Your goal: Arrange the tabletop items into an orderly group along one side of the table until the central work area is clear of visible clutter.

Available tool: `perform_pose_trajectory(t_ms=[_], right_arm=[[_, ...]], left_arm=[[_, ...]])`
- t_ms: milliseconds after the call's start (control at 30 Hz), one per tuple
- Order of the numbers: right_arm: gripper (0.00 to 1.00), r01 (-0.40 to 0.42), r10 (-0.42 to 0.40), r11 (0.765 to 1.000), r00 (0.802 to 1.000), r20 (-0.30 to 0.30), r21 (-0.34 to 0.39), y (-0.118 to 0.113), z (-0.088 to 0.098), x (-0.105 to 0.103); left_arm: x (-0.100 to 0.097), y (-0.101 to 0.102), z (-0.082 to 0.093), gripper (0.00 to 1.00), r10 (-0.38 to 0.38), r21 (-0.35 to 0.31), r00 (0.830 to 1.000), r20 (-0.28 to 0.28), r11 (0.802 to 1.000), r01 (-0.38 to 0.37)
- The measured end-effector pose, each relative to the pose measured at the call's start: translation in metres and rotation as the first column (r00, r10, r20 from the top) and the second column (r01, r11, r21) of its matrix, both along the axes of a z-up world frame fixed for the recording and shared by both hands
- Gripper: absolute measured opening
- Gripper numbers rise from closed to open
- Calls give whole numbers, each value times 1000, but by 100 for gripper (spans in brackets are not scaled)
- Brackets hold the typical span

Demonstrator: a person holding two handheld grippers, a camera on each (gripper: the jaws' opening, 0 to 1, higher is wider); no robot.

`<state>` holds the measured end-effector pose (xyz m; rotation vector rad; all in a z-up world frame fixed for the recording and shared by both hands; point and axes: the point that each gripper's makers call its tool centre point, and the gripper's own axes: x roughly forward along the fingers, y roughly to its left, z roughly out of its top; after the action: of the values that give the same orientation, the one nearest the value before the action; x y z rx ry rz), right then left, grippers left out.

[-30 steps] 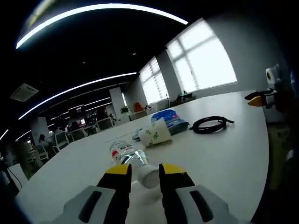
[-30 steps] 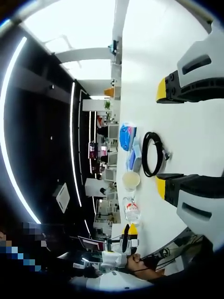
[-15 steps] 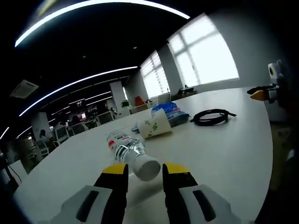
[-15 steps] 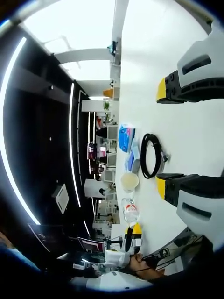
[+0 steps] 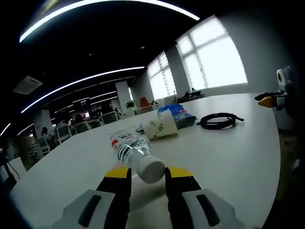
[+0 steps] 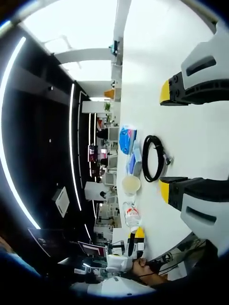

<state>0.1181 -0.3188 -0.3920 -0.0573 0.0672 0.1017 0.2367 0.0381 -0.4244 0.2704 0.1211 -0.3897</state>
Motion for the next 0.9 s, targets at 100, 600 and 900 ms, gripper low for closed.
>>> perform_pose_trajectory(t_ms=[100, 600, 900], right_arm=[[57, 3, -3, 1000, 1000, 0, -2, -1, 0, 0], [57, -3, 3, 1000, 1000, -3, -3, 4, -1, 4], [57, -12, 12, 1000, 1000, 3, -10, 8, 2, 7]], left_arm=[[-1, 1, 0, 26, 7, 9, 1000, 5, 1000, -7], [-4, 23, -1, 22, 33, -3, 999, -5, 999, -33], [-1, 33, -2, 22, 50, -7, 999, -7, 999, -50]])
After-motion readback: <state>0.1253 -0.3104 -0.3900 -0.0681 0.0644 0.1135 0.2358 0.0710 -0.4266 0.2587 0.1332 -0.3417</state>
